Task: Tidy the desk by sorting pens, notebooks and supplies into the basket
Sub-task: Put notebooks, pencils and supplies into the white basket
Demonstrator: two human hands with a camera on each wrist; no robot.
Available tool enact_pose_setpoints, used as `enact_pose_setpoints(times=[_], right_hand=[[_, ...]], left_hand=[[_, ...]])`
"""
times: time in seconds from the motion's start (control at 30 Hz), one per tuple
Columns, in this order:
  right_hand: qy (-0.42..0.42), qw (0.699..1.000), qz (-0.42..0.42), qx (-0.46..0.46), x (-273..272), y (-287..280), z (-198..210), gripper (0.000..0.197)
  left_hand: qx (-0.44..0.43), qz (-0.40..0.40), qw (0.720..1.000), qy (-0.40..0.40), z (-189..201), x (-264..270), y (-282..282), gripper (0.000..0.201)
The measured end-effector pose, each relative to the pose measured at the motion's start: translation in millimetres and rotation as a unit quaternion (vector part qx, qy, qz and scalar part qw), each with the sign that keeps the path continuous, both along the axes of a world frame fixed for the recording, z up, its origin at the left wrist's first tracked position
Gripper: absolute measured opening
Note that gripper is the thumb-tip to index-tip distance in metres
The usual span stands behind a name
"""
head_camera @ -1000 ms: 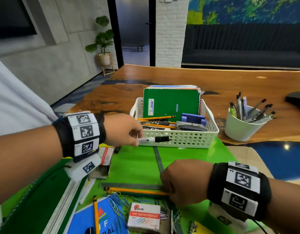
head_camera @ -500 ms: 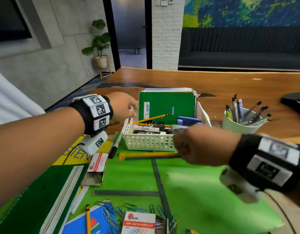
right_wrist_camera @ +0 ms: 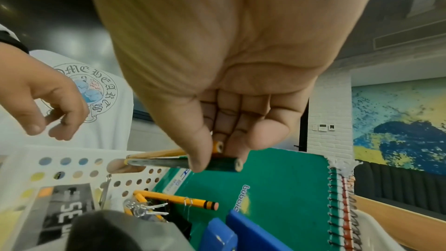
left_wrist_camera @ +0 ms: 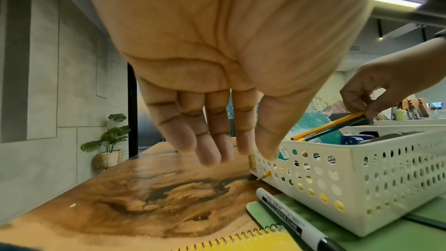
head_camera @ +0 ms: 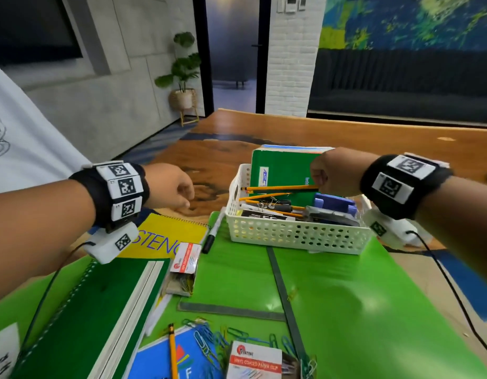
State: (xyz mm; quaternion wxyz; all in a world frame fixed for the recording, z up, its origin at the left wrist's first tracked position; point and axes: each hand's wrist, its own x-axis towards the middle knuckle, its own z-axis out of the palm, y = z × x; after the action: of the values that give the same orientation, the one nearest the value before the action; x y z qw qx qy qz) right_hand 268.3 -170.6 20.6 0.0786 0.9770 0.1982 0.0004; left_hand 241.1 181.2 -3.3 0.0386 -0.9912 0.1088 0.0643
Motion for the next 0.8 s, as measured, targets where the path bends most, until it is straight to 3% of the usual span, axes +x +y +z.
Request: enact_pose_setpoints(times=[0.4, 0.5, 0.57, 0.67, 0.73, 0.8], right_hand=[[-0.013, 0.998, -0.043, 0.045, 18, -3, -4, 0.017], [0.013, 0.998, -0.036, 0.041, 18, 2, -10, 0.016], [0.028, 0.998, -0.032, 0.037, 17, 7, -14, 0.013], [0.022, 0.998, -0.026, 0.056, 13, 14, -17, 0.01], [0.02, 0.997, -0.008, 0.076, 8, 17, -20, 0.007], [0.025, 0.996, 0.012, 0.088, -1, 19, -24, 0.014]], left_hand=[[-0.031, -0.005, 0.997, 0.075, -20, -12, 5, 0.028], [-0.055, 0.018, 0.988, 0.14, -25, -18, -7, 0.044], [-0.052, 0.047, 0.974, 0.215, -31, -25, -15, 0.066], [0.036, 0.017, 0.971, 0.235, -43, -36, -24, 0.09], [0.066, -0.001, 0.975, 0.212, -49, -41, -28, 0.088], [0.025, 0.028, 0.974, 0.223, -49, -43, -29, 0.079]])
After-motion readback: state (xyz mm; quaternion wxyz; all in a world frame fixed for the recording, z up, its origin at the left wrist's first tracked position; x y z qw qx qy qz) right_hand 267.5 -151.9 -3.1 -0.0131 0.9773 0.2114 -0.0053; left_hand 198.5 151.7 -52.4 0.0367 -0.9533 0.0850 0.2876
